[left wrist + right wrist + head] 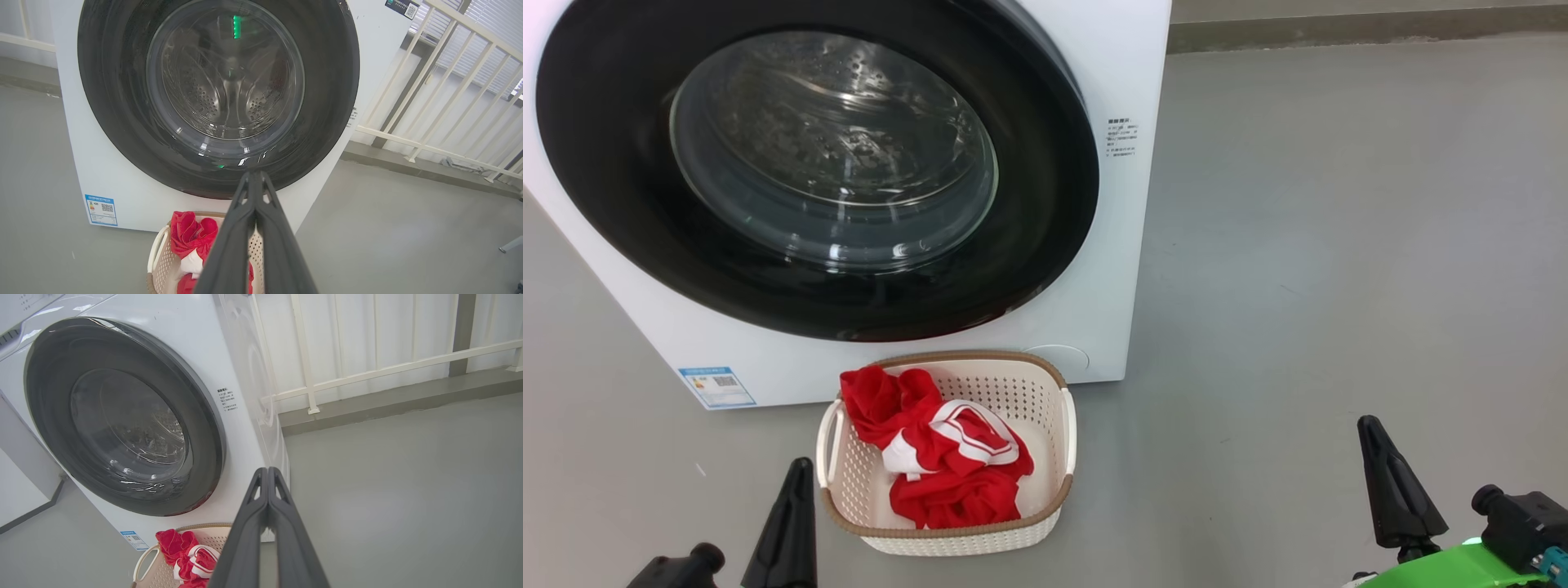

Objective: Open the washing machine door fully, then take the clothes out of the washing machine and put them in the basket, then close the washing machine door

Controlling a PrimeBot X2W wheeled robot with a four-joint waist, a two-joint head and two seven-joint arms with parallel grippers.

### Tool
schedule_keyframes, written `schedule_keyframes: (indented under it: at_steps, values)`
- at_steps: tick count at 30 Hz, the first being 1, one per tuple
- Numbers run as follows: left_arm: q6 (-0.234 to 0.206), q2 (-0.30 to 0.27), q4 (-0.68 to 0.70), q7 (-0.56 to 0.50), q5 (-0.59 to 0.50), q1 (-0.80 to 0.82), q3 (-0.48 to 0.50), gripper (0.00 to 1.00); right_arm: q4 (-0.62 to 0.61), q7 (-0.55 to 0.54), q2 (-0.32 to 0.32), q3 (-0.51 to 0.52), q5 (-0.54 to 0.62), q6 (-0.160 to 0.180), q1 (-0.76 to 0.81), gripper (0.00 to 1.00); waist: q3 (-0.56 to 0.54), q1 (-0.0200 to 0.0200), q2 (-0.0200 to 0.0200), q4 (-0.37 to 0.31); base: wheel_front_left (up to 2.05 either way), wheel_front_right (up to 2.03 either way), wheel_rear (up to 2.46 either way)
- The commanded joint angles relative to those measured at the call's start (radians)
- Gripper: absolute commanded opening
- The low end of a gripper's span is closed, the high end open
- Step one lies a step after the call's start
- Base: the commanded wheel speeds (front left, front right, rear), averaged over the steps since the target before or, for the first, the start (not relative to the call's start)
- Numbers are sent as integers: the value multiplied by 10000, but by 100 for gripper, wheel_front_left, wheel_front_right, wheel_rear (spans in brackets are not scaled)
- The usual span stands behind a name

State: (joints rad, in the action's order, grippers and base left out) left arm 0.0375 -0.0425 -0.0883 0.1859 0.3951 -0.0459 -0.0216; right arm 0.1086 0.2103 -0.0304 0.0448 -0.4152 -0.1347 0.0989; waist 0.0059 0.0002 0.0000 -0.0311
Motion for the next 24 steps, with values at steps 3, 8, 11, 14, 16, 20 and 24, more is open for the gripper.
schedule_keyframes:
  at_steps: [3, 8, 11, 14, 16, 20, 24]
  values:
    - [121, -31, 130, -120, 552, 336, 202, 0, -161, -107, -184, -77, -603, 9, -409, 0, -1, -2, 0, 11, 0, 0, 0]
    - [162, -33, 43, -267, 1145, 398, 261, 0, -86, -234, -215, -79, -1219, 10, -491, 0, -2, -2, 0, 26, 0, 0, 0]
    - [187, -35, -10, -356, 1501, 435, 297, 0, -41, -311, -232, -79, -1587, 11, -540, 0, -3, -2, 0, 35, 0, 0, 0]
    - [212, -36, -62, -444, 1857, 472, 333, 0, 4, -390, -248, -77, -1954, 12, -589, 0, -4, -2, 0, 45, 0, 0, 0]
    - [229, -37, -97, -503, 2095, 497, 356, 0, 35, -443, -258, -75, -2198, 13, -622, 0, -4, -2, 0, 51, 0, 0, 0]
    - [262, -39, -166, -621, 2566, 546, 404, 0, 95, -549, -278, -70, -2681, 14, -687, 0, -5, -2, 0, 63, 0, 0, 0]
    - [295, -41, -236, -739, 3040, 595, 451, 0, 156, -658, -296, -63, -3166, 16, -753, 0, -7, -2, 0, 75, 0, 0, 0]
